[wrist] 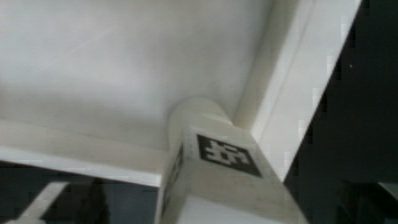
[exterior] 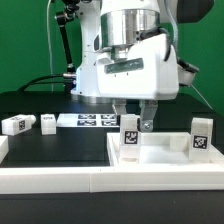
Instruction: Assemble square table
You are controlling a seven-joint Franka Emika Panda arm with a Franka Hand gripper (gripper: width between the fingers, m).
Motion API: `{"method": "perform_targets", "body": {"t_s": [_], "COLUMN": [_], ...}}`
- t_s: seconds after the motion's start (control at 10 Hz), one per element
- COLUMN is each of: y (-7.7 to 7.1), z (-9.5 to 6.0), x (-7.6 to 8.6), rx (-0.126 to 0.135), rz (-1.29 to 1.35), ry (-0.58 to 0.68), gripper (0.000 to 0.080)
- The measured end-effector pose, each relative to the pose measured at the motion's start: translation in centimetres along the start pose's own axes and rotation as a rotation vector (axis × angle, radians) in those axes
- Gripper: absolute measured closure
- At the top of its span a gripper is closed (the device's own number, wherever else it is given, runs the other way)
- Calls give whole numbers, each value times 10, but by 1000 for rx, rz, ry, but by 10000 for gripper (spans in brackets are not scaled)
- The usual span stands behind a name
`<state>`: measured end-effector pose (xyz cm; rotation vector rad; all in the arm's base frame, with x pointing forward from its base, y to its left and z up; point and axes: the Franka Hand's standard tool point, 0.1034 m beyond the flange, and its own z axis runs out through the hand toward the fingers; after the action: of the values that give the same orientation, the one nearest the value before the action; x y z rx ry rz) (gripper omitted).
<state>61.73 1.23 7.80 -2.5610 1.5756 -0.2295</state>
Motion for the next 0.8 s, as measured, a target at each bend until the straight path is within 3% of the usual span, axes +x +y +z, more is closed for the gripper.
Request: {"method": "perform_targets", "body": {"t_s": [0.6,0.8], "y": [1,1], "z": [0,0], "x": [3,3], "rx": [-1,-14], "rz": [-442,-630], "ry": [1,8], "gripper": [150,150]}}
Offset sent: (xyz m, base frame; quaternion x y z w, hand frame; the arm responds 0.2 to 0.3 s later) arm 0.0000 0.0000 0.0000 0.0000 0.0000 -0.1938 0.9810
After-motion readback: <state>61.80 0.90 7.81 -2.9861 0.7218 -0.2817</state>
